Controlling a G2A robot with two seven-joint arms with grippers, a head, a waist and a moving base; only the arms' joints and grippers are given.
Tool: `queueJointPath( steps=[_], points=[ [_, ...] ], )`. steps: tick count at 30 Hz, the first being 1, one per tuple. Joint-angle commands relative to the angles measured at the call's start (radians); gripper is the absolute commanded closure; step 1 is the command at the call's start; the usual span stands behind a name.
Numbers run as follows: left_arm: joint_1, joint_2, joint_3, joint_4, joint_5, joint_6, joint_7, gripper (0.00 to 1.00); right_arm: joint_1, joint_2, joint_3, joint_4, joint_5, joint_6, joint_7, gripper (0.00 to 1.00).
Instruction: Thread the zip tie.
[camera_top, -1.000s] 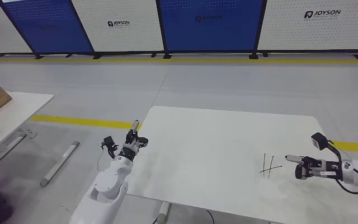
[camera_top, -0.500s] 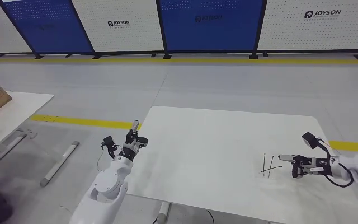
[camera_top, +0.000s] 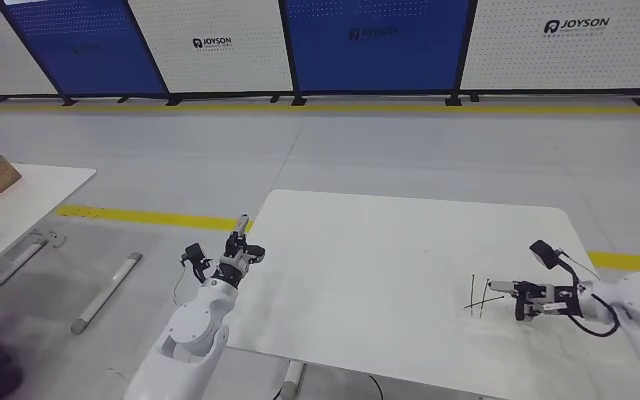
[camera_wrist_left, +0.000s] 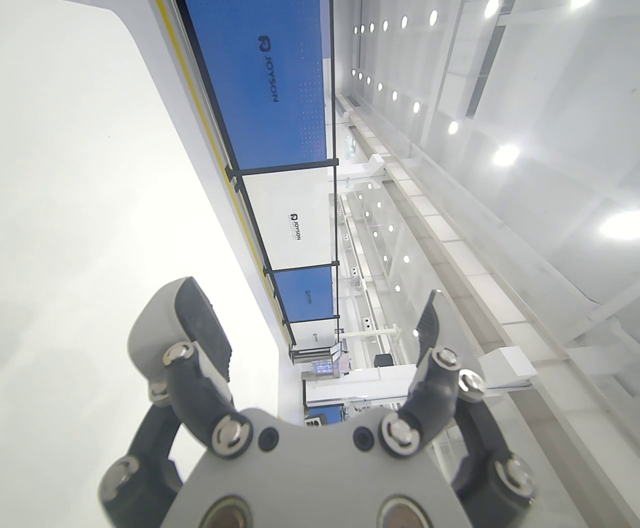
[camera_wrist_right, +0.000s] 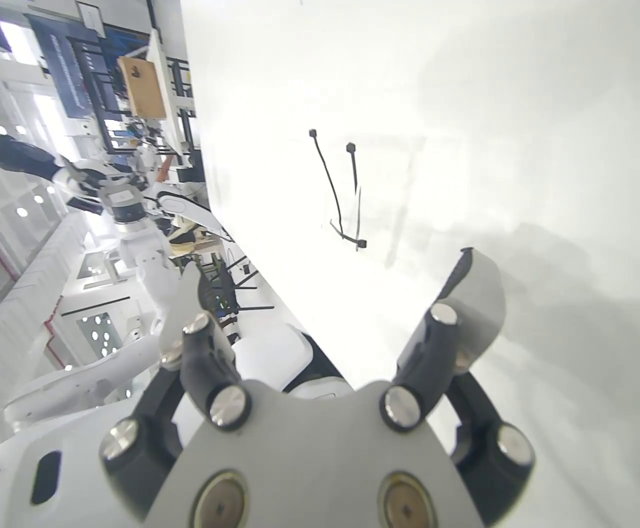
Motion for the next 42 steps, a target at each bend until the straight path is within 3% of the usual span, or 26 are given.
queueJointPath(
  steps=[1, 12, 13, 14, 15, 16, 17, 24, 26, 33, 42],
  points=[
    [0.0, 0.0, 0.0, 0.0, 0.0, 0.0, 0.0, 0.0, 0.008, -0.005, -0.005, 0.012, 0.018, -0.012, 0.003, 0.0],
    [0.0, 0.0, 0.0, 0.0, 0.0, 0.0, 0.0, 0.0, 0.053, -0.028, -0.022, 0.101, 0.023, -0.045, 0.005, 0.02],
    [0.0, 0.0, 0.0, 0.0, 0.0, 0.0, 0.0, 0.0, 0.053, -0.028, -0.02, 0.108, 0.025, -0.054, 0.007, 0.07],
    [0.0, 0.0, 0.0, 0.0, 0.0, 0.0, 0.0, 0.0, 0.053, -0.029, -0.019, 0.111, 0.026, -0.058, 0.008, 0.2],
    [0.0, 0.0, 0.0, 0.0, 0.0, 0.0, 0.0, 0.0, 0.053, -0.029, -0.017, 0.114, 0.027, -0.062, 0.01, 0.26],
    [0.0, 0.0, 0.0, 0.0, 0.0, 0.0, 0.0, 0.0, 0.053, -0.029, -0.016, 0.117, 0.028, -0.065, 0.011, 0.42],
    [0.0, 0.0, 0.0, 0.0, 0.0, 0.0, 0.0, 0.0, 0.053, -0.029, -0.014, 0.12, 0.029, -0.068, 0.011, 0.51],
    [0.0, 0.0, 0.0, 0.0, 0.0, 0.0, 0.0, 0.0, 0.053, -0.03, -0.008, 0.127, 0.021, -0.078, 0.022, 0.52],
    [0.0, 0.0, 0.0, 0.0, 0.0, 0.0, 0.0, 0.0, 0.056, -0.031, -0.01, 0.128, 0.002, -0.066, 0.011, 0.45],
    [0.0, 0.0, 0.0, 0.0, 0.0, 0.0, 0.0, 0.0, 0.051, -0.035, -0.008, 0.133, 0.007, -0.073, 0.015, 0.63],
    [0.0, 0.0, 0.0, 0.0, 0.0, 0.0, 0.0, 0.0, 0.054, -0.038, 0.0, 0.148, 0.013, -0.074, 0.031, 0.65]
  ],
)
